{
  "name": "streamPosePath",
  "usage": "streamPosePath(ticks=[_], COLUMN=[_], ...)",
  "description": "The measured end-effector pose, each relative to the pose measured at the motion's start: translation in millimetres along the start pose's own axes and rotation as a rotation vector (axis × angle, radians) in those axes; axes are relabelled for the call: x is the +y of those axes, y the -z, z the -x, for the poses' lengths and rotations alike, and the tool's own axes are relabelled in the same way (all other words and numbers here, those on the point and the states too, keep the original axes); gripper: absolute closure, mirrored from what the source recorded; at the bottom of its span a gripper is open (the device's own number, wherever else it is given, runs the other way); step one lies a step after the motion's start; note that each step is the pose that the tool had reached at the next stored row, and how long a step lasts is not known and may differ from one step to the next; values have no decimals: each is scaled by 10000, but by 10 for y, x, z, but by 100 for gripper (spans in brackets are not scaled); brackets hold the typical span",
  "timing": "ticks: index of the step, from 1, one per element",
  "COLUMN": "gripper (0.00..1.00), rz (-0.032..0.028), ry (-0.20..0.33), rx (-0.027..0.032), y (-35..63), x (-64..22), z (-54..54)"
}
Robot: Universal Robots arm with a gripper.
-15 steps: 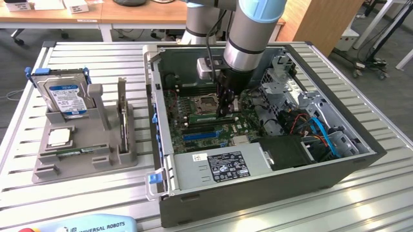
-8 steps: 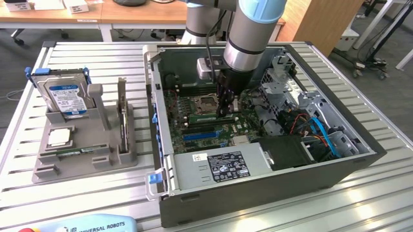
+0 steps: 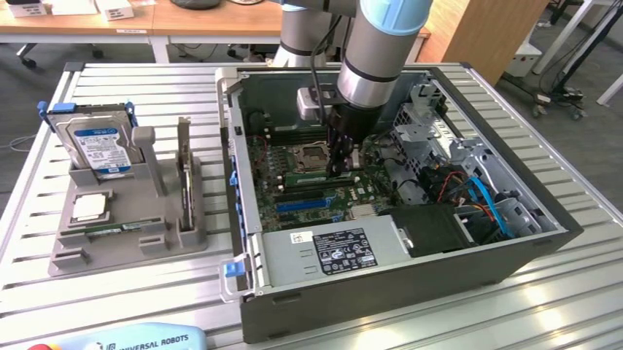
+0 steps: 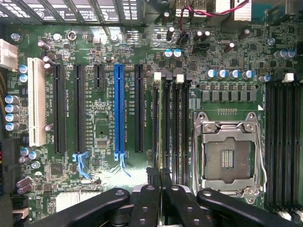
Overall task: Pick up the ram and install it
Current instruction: 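Insert the ram into the slot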
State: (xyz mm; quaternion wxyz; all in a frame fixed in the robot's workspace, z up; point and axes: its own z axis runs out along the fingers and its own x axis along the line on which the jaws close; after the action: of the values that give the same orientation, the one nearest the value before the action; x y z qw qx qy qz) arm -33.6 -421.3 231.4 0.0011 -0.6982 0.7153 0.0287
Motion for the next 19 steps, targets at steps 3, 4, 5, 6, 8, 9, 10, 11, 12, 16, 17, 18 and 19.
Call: streamPosePath(ticks=[3, 4, 5, 6, 8, 9, 10, 11, 12, 16, 17, 18, 19], gripper=[88, 88, 88, 88, 88, 88, 88, 88, 88, 88, 88, 88, 88], rz=[3, 3, 3, 4, 3, 3, 3, 4, 3, 3, 4, 3, 3], ry=[63, 66, 66, 67, 67, 67, 67, 67, 67, 68, 69, 68, 68], rx=[3, 3, 3, 3, 1, 1, 2, 2, 3, 2, 2, 2, 2], y=[0, 0, 0, 0, -2, -4, -4, -3, -3, -4, -4, -4, -4], x=[0, 0, 0, 0, 0, 0, 0, 0, 0, 4, 4, 4, 4], z=[0, 0, 0, 0, 0, 0, 0, 0, 0, 0, 0, 0, 0])
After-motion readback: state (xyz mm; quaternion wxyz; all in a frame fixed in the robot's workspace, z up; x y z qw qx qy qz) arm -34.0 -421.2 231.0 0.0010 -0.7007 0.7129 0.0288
